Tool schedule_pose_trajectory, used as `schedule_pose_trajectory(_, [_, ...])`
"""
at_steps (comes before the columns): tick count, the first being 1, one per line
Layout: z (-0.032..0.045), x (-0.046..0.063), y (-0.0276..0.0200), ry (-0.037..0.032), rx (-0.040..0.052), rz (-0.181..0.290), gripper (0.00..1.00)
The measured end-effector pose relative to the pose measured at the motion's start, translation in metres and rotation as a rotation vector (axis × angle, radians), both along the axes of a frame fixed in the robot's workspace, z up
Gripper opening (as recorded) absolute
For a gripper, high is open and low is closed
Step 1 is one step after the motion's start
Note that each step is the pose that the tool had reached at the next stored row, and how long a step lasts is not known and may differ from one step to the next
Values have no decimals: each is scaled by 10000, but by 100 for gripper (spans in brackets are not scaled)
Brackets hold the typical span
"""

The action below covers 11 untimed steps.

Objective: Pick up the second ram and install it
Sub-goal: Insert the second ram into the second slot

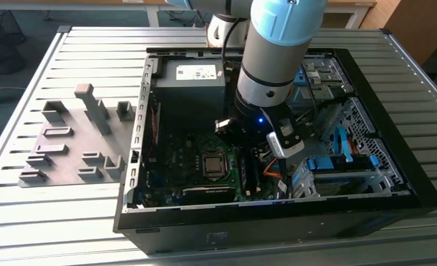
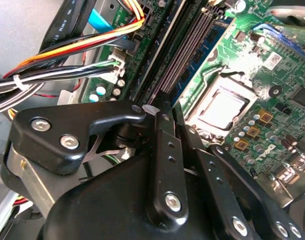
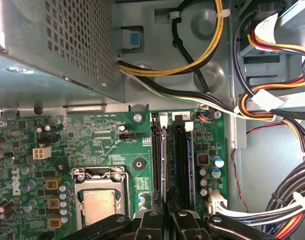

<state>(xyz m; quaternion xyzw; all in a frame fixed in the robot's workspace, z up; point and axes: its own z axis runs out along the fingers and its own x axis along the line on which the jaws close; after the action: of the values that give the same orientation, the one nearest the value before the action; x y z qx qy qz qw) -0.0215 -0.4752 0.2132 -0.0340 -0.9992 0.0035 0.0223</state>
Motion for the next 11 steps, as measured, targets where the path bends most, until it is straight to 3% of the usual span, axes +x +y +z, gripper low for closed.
schedule_pose_trajectory(11, [-10,7,-6,1,-3,-1,14])
